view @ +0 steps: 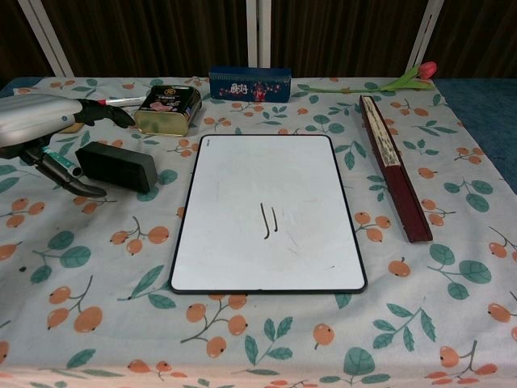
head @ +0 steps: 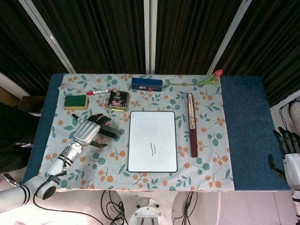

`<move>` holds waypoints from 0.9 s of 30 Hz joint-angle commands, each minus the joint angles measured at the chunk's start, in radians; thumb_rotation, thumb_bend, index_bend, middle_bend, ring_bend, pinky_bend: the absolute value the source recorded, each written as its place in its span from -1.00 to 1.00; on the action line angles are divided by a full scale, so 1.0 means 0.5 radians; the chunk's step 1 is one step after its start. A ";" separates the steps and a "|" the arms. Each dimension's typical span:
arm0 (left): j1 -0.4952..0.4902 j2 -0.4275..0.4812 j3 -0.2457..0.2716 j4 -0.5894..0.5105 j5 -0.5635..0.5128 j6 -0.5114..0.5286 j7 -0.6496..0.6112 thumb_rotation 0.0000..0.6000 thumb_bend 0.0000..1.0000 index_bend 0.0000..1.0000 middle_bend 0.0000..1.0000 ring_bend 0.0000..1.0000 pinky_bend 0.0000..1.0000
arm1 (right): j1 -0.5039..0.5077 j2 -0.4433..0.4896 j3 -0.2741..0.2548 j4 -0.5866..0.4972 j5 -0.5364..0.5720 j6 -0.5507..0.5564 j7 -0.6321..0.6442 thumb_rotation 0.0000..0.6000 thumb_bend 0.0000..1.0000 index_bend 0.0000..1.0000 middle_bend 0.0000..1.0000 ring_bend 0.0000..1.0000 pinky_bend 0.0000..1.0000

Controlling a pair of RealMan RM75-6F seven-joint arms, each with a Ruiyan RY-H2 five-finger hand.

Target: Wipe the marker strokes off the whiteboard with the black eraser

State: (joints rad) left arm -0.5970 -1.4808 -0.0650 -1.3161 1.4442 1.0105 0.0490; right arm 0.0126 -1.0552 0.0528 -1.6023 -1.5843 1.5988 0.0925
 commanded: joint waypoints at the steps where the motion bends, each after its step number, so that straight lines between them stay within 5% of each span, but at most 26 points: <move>1: -0.005 -0.002 0.013 0.006 0.008 -0.009 -0.011 0.22 -0.85 -0.73 -0.70 -0.83 -0.64 | 0.004 -0.006 -0.004 0.002 0.005 -0.016 -0.001 1.00 -0.12 -1.00 -1.00 -1.00 -1.00; 22: -0.050 -0.011 0.035 0.010 0.035 -0.038 -0.062 0.00 -0.85 -0.73 -0.68 -0.83 -0.63 | 0.012 -0.008 0.010 0.006 0.038 -0.039 -0.004 1.00 -0.14 -1.00 -1.00 -1.00 -1.00; 27: -0.043 -0.015 0.037 0.003 0.053 -0.003 -0.103 0.01 -0.85 -0.73 -0.48 -0.83 -0.63 | 0.012 -0.012 0.006 0.007 0.035 -0.043 -0.008 1.00 -0.24 -1.00 -1.00 -1.00 -1.00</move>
State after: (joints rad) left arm -0.6200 -1.4876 -0.0468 -1.3131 1.4675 1.0041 0.0030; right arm 0.0186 -1.0609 0.0559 -1.5989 -1.5665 1.5775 0.0885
